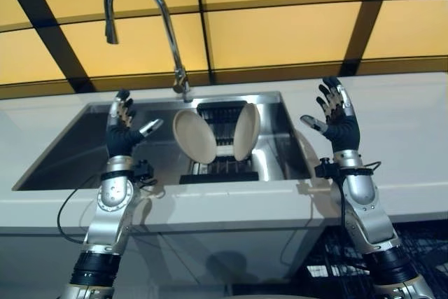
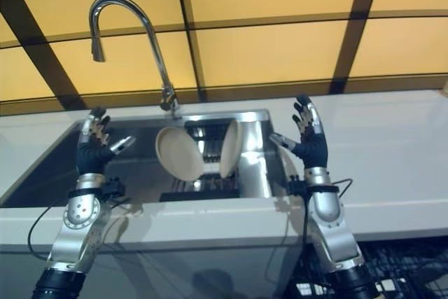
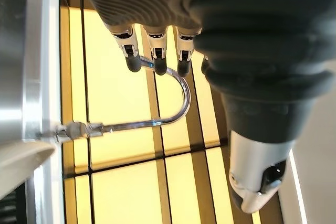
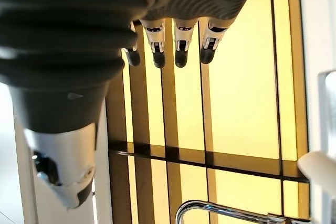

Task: Pick up plates and place into dishwasher.

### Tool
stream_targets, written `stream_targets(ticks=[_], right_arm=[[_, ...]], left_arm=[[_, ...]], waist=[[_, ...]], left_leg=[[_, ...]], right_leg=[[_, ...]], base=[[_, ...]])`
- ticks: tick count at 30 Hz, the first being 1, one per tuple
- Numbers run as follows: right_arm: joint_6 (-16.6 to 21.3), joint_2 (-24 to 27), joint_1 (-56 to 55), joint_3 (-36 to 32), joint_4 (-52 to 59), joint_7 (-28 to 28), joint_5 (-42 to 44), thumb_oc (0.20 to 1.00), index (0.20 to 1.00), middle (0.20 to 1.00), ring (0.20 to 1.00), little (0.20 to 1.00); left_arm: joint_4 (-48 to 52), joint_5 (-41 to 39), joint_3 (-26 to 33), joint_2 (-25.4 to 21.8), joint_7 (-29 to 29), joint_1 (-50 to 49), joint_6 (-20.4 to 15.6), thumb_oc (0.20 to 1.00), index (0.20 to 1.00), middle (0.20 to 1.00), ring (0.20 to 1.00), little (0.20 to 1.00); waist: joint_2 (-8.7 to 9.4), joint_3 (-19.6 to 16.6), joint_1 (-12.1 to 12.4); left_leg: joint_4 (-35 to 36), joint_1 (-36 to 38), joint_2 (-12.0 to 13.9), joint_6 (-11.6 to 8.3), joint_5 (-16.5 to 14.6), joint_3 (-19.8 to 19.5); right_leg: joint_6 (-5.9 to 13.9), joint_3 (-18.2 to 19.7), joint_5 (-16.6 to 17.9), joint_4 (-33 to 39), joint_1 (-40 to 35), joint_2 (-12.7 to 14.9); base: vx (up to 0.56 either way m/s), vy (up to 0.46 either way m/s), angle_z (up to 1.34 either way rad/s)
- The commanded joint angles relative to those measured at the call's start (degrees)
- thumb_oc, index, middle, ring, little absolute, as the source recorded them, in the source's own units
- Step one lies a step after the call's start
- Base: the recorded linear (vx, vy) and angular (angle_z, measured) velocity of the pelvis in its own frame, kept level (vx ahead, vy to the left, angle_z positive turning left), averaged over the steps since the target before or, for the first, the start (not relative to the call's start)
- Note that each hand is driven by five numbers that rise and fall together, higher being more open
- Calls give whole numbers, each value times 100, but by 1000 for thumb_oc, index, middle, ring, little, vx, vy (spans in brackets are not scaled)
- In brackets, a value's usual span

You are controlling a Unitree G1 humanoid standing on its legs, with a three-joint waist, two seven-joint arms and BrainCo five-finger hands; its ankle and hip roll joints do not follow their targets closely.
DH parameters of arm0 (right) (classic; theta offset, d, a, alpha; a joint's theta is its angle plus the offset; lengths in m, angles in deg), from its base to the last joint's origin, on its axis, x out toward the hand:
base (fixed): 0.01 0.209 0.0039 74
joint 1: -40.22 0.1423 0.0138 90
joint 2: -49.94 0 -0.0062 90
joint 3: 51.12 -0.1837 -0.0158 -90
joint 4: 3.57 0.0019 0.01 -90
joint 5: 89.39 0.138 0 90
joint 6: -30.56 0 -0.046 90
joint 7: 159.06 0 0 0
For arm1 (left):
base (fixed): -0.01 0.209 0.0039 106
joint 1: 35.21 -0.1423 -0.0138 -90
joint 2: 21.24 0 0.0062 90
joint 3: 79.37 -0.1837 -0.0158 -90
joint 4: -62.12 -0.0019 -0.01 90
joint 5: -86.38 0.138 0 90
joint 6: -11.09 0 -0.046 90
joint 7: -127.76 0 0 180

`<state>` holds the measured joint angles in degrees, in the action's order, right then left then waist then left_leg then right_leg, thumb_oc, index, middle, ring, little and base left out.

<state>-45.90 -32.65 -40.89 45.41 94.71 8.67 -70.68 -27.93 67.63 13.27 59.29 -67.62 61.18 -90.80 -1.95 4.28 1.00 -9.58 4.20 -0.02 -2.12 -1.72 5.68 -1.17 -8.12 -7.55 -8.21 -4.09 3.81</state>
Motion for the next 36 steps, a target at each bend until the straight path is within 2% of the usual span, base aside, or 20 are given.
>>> stream_targets(ticks=[1,5,6,11,18,26,30,35,36], right_arm=[[188,17,210,-90,210,13,52,1000,1000,1000,1000,1000],[79,28,210,3,325,-21,-31,1000,1000,1000,1000,1000],[73,67,207,8,346,2,-4,1000,1000,1000,1000,1000],[76,150,153,-88,285,205,100,1000,1000,1000,1000,1000],[38,201,101,-186,260,88,204,1000,1000,1000,1000,1000],[26,247,-122,-304,245,144,239,1000,1000,1000,1000,1000],[57,365,-207,-395,262,245,383,1000,1000,1000,1000,1000],[93,592,-165,-387,162,233,547,1000,1000,1000,1000,1000],[88,635,-175,-401,149,230,586,1000,1000,1000,1000,1000]], left_arm=[[-38,339,295,-386,-57,213,-367,1000,1000,1000,1000,1000],[-43,398,283,-375,-226,263,-345,1000,1000,1000,1000,1000],[-84,412,307,-351,-249,260,-393,1000,1000,1000,1000,1000],[-262,294,457,-373,-213,247,-447,1000,1000,1000,1000,1000],[-292,574,341,-530,-211,391,-384,1000,1000,1000,1000,1000],[-514,1181,432,-876,-761,372,-392,1000,1000,1000,1000,1000],[-560,2368,510,-1266,-1098,336,-370,1000,1000,1000,1000,1000],[-1059,3747,317,-2270,-1206,593,-220,1000,1000,1000,1000,1000],[-1208,3792,246,-2480,-1225,636,-244,1000,1000,1000,1000,1000]], waist=[[160,-147,89],[96,-139,150],[85,-126,144],[-28,-219,69],[-1,-292,50],[9,-311,18],[34,-297,15],[-7,-301,-13],[-22,-303,-31]], left_leg=[[-172,-277,-94,111,-604,-493],[514,-460,145,-85,-16,-822],[506,-507,162,-93,-7,-836],[651,-302,131,-82,-178,-710],[589,-152,-73,115,-397,-597],[678,-82,-244,352,-479,-537],[694,-96,-279,414,-504,-475],[716,-101,-314,453,-534,-425],[714,-94,-317,458,-544,-401]], right_leg=[[168,92,30,437,-164,-201],[187,236,-13,543,-226,-138],[192,241,-25,540,-221,-98],[268,124,-130,339,-102,31],[440,111,-126,171,-18,204],[656,266,-21,141,64,358],[714,315,50,143,125,390],[769,336,127,92,208,427],[782,342,141,88,218,435]], base=[[107,98,-32],[73,162,-38],[75,202,-40],[124,240,-20],[154,195,4],[120,139,-1],[48,58,-1],[27,27,-2],[49,35,-2]])
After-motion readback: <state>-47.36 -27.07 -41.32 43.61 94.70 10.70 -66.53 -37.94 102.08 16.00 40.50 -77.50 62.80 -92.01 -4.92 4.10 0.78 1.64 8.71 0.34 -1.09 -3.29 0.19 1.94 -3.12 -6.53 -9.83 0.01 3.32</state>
